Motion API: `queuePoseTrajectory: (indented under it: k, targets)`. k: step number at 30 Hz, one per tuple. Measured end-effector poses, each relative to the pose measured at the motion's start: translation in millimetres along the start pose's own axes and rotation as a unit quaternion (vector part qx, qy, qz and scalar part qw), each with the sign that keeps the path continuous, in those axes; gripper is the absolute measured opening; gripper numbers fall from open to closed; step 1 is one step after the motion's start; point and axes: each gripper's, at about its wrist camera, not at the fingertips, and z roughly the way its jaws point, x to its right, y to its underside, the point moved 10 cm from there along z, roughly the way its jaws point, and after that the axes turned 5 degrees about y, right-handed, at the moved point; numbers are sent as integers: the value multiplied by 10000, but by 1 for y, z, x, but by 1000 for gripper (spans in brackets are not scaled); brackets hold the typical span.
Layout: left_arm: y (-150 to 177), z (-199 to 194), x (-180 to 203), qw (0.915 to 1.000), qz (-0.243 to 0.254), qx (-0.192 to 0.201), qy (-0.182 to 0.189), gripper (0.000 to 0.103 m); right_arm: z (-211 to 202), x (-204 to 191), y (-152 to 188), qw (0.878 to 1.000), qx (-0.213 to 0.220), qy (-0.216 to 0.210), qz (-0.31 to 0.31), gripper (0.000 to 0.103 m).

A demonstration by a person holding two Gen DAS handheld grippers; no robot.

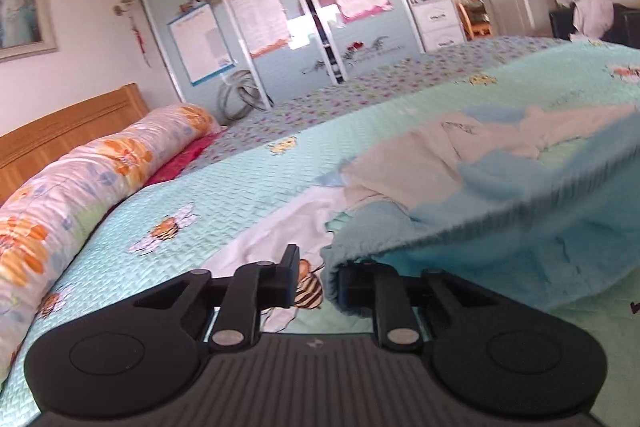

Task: Fold clothes
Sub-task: 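Grasp the blue garment hem with the right gripper while the left gripper lifts it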

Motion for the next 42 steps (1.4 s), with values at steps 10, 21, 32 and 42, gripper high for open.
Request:
queuePoseTrajectory:
  k: [10,21,32,42]
  targets:
    - [10,-8,-59,9925,-1149,-123,-397,17,39,-52,88,9857,-1509,-628,402,58]
    - [48,1,-62,9877,-1409,-583,-344,20,38,-47,77,9949,-844,-212,501,41]
    - [53,5,-53,9865,-1449,-747,-162,21,43,-39,65,9929,-607,-216,1002,56]
    - [56,0,-58,9844,-1576,-779,-45,22,45,-42,67,9934,-787,-174,822,2]
